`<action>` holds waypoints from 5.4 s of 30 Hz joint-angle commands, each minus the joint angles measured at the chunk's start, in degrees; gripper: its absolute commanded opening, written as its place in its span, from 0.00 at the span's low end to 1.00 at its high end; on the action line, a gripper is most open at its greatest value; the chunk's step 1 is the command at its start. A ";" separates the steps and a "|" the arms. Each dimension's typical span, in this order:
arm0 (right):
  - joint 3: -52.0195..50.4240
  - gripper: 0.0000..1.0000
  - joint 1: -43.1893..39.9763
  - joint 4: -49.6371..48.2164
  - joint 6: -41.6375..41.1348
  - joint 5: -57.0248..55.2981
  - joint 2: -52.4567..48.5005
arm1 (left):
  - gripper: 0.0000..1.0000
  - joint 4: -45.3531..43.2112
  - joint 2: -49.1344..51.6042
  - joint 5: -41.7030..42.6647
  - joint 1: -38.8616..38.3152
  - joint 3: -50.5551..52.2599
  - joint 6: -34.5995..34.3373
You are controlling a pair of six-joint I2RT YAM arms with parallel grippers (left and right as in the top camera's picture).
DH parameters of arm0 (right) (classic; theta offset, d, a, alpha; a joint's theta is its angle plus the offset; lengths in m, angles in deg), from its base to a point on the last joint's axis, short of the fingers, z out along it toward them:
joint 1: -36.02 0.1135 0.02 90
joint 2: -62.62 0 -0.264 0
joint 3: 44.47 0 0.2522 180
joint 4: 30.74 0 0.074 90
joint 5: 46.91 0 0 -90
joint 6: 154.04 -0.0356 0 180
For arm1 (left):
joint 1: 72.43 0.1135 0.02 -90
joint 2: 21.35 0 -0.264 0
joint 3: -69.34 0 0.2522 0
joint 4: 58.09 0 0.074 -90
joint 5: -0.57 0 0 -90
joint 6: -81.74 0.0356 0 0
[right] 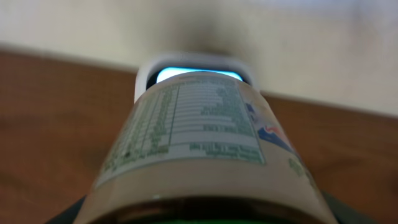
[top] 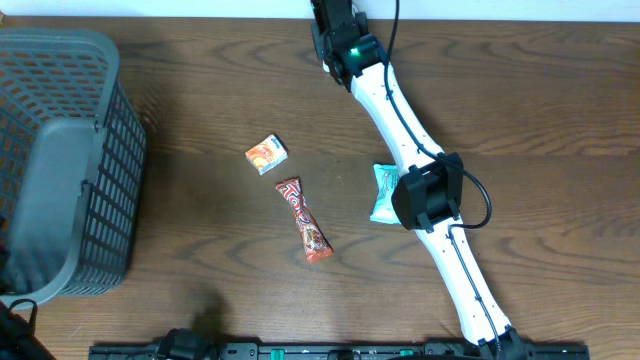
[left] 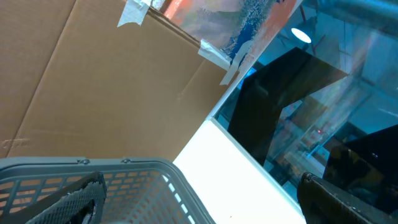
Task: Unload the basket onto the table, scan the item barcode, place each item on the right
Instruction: 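Carry the bottle off to the right edge of the table, then reach the right gripper to the mint-green wipes pack and grasp it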
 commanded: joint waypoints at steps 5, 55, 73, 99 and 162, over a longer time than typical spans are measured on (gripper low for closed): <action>0.72 0.45 0.39 15.19 1.81 -7.54 15.43 | 0.98 -0.26 0.13 0.00 0.31 0.42 -0.33; -40.96 0.45 -62.12 36.68 -3.78 5.77 29.92 | 0.98 -1.36 -23.71 3.02 0.61 1.88 13.27; -56.43 0.99 -73.59 21.79 -3.78 13.53 29.92 | 0.98 -0.15 -23.71 -16.17 0.57 1.90 13.22; -26.84 0.99 -64.48 40.41 -0.33 31.28 30.80 | 0.98 -4.85 -23.78 15.08 0.57 14.19 7.19; -51.34 0.99 11.23 50.60 -19.37 -0.50 34.01 | 0.98 -15.26 -39.30 13.27 0.61 43.25 18.21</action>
